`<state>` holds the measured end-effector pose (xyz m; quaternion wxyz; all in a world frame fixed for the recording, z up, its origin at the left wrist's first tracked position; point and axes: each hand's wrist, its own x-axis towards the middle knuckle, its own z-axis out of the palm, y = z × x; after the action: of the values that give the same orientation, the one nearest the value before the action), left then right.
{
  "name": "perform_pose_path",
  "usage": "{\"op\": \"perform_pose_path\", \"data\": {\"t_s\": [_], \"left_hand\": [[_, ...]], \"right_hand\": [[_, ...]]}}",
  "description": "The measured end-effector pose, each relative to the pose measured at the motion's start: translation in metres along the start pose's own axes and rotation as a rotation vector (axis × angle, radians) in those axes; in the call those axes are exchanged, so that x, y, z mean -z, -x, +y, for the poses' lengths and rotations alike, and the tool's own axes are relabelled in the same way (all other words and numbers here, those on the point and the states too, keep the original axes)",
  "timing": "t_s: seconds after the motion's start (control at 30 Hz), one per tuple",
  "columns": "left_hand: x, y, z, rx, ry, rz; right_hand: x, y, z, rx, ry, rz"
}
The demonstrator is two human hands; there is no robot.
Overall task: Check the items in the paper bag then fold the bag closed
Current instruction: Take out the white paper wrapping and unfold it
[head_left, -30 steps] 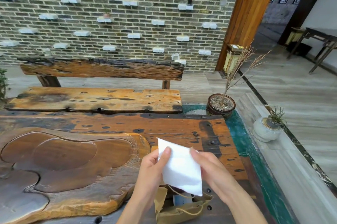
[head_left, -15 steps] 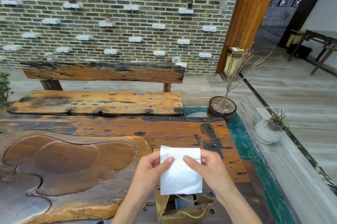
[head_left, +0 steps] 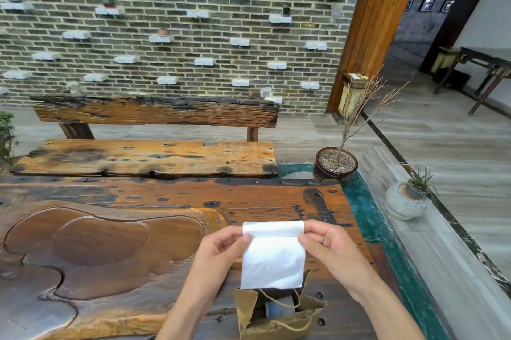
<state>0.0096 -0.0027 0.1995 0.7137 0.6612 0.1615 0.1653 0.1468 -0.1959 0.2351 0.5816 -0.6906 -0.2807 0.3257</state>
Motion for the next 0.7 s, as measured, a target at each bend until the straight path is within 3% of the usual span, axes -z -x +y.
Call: {"op": "perform_pose_path", "data": {"t_s": [0.37,0.7], "left_hand": [[0.002,0.003,0.009,0.015,0.005,0.013],[0.000,0.004,0.015,0.008,-0.040,0.066]], "right_hand": [[-0.001,0.001,-0.005,0.034,-0.006,-0.005],[-0.005,-0.001,-0.003,0.035,0.149,0.133]]}}
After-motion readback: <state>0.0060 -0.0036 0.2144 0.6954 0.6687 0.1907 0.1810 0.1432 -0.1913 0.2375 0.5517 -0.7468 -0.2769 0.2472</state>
